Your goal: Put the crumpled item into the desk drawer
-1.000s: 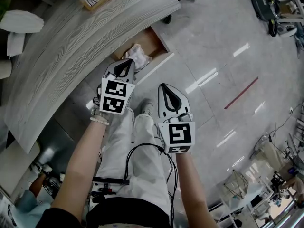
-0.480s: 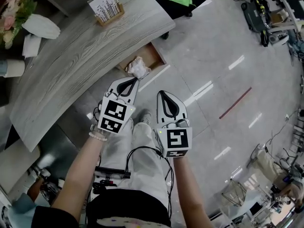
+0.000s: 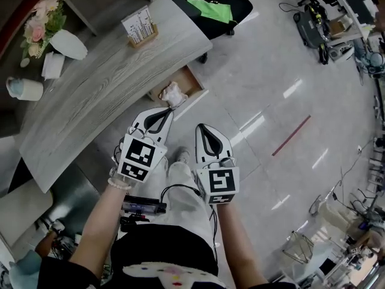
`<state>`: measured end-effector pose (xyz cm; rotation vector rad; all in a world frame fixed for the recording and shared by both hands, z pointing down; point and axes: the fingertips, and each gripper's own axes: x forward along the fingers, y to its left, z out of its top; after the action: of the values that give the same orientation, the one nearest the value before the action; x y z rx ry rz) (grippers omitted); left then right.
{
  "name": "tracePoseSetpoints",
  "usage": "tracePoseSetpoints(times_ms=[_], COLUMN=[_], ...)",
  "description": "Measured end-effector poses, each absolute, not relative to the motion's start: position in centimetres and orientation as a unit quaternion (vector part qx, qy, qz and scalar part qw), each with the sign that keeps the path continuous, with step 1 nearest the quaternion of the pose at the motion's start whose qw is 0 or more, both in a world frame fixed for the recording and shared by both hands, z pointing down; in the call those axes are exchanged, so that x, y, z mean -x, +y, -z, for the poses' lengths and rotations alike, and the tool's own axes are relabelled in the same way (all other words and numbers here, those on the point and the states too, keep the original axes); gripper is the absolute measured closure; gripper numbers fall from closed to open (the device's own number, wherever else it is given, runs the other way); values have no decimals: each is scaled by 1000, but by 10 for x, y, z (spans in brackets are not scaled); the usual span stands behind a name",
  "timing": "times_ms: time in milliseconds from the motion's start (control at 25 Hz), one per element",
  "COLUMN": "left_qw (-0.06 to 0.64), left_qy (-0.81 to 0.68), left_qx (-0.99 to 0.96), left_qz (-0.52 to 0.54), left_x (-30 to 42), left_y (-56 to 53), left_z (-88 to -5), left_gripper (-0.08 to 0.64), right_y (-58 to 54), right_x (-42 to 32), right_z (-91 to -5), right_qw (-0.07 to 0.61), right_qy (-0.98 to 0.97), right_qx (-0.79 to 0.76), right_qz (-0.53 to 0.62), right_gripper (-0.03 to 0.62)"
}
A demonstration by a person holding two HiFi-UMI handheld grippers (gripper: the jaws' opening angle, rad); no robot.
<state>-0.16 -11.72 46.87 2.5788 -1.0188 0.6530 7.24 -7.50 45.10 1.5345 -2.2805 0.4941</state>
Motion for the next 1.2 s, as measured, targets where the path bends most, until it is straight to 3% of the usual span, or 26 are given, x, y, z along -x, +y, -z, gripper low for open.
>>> tracePoseSetpoints(times_ms=[480, 1200], left_qw=[105, 76], left_qy=[-350, -369], left_qx=[-912, -912], left_qz=[-186, -164], left_x=[9, 28], left_y=[-96, -82], left_z=[-374, -310], left_gripper=[549, 549], right_y=[-69, -60], right_x=[-75, -73], right_z=[-376, -317], right_qw=[139, 121], right_qy=[-808, -823], right_qx=[-558, -546], right_qz=[-131, -96], right_gripper=[588, 588])
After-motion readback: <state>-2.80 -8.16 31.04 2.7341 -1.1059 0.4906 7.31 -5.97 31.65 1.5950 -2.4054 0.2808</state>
